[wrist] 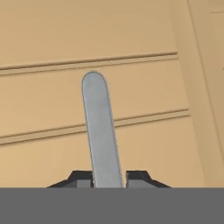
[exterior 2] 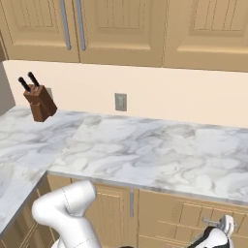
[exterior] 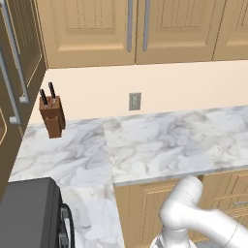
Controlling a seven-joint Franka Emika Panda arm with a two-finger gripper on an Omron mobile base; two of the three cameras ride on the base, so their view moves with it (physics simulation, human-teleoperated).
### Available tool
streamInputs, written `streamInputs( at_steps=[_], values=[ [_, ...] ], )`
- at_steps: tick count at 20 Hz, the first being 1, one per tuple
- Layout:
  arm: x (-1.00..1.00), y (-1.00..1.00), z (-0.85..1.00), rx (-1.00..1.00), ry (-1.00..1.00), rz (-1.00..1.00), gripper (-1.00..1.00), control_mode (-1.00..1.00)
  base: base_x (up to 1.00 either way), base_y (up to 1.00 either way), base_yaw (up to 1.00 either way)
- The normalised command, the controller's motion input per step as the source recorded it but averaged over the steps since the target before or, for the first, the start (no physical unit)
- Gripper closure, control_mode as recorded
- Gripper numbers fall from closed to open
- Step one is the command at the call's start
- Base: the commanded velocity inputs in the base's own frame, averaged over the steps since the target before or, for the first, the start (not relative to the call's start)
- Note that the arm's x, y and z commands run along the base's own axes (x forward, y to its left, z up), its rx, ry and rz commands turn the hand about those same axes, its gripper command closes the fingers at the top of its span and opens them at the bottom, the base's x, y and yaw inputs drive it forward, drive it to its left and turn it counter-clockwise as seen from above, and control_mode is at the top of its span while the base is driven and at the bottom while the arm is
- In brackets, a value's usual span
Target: Take the pizza cutter from the drawer on the right and place it on the dining counter for cutting.
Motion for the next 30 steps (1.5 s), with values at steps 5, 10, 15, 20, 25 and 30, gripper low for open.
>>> streamInputs(
  at_steps=[5,10,15,20,25,30],
  values=[
    [-0.94,-0.74,-0.22,0.00,0.00,0.00,1.00,-1.00,0.00,0.00,0.00],
    [-0.93,-0.60,-0.27,0.00,0.00,0.00,1.00,-1.00,0.00,0.00,0.00],
    [-0.88,-0.43,-0.29,0.00,-0.03,0.00,1.00,-1.00,0.00,0.00,0.00],
    [-0.93,-0.35,-0.34,0.00,-0.06,-0.02,1.00,-1.00,0.00,0.00,0.00],
    [-0.96,-0.31,-0.34,0.00,-0.06,-0.04,1.00,-1.00,0.00,0.00,0.00],
    [-0.90,-0.29,-0.31,0.00,-0.05,-0.04,1.00,-1.00,0.00,0.00,0.00]
  ],
)
